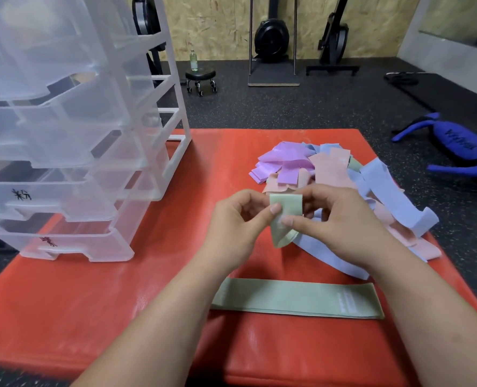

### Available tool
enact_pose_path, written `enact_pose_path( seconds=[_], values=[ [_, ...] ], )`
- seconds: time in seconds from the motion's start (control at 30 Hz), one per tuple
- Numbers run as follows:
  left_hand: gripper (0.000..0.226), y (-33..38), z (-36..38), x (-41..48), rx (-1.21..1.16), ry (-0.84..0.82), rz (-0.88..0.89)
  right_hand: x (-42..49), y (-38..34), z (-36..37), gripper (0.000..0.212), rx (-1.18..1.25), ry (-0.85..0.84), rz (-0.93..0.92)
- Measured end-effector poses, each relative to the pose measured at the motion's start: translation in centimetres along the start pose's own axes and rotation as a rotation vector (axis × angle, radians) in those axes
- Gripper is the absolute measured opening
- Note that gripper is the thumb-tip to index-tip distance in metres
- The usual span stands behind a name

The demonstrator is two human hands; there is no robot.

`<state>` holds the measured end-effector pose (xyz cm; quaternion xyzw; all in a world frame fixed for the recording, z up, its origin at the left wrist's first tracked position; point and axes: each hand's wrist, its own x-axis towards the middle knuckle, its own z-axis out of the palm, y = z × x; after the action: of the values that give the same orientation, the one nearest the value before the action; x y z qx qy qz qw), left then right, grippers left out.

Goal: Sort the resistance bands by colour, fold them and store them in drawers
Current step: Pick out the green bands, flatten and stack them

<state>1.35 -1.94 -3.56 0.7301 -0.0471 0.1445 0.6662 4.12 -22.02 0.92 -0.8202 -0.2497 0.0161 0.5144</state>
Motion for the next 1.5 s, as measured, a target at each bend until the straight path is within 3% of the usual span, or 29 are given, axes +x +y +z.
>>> enact_pose_path(
  seconds=[0.2, 0.33, 0.47, 0.67, 0.73, 0.83, 1.0, 1.17, 1.33, 1.5],
  values=[
    [0.012, -0.1, -0.2, -0.2, 0.008, -0.119, -0.001, 0.5, 0.1, 0.2, 0.007, 0.105, 0.192, -0.047],
    [0.011, -1.7, -0.5, 0.1, 0.274, -0.199, 0.061, 0.7, -0.5, 0.6, 0.008, 0.269, 0.336, -0.058],
    [0.003, -2.9, -1.7, 0.8, 0.455, -0.213, 0.024, 0.8, 0.0, -0.2, 0.008, 0.271, 0.501, -0.045],
    [0.008, -3.2, -3.6, 1.1, 0.663, -0.202, 0.038, 0.8, 3.7, -2.1, 0.015, 0.454, 0.682, 0.212],
    [0.009, -3.8, -4.0, 1.0, 0.699, -0.236, -0.017, 0.9, 4.5, -3.0, 0.005, 0.476, 0.739, 0.24],
    [0.01, -4.1, -4.0, 1.1, 0.673, -0.227, -0.059, 0.7, 5.7, -3.6, 0.005, 0.429, 0.727, 0.287],
    [0.009, -4.0, -4.6, 1.6, 0.619, -0.001, -0.087, 0.1, 7.2, -4.1, 0.014, 0.312, 0.658, 0.401],
    [0.019, -3.1, -5.4, 1.3, 0.306, 0.067, -0.25, -0.7, 7.8, -4.7, 0.016, 0.306, 0.549, 0.49],
    [0.028, -1.5, -6.3, 0.7, 0.107, 0.125, -0.309, -2.0, 7.6, -5.3, 0.023, 0.313, 0.541, 0.552],
    [0.03, -0.2, -7.3, -0.8, 0.136, 0.188, -0.272, -4.6, 7.0, -6.3, 0.008, 0.252, 0.459, 0.554]
  ],
)
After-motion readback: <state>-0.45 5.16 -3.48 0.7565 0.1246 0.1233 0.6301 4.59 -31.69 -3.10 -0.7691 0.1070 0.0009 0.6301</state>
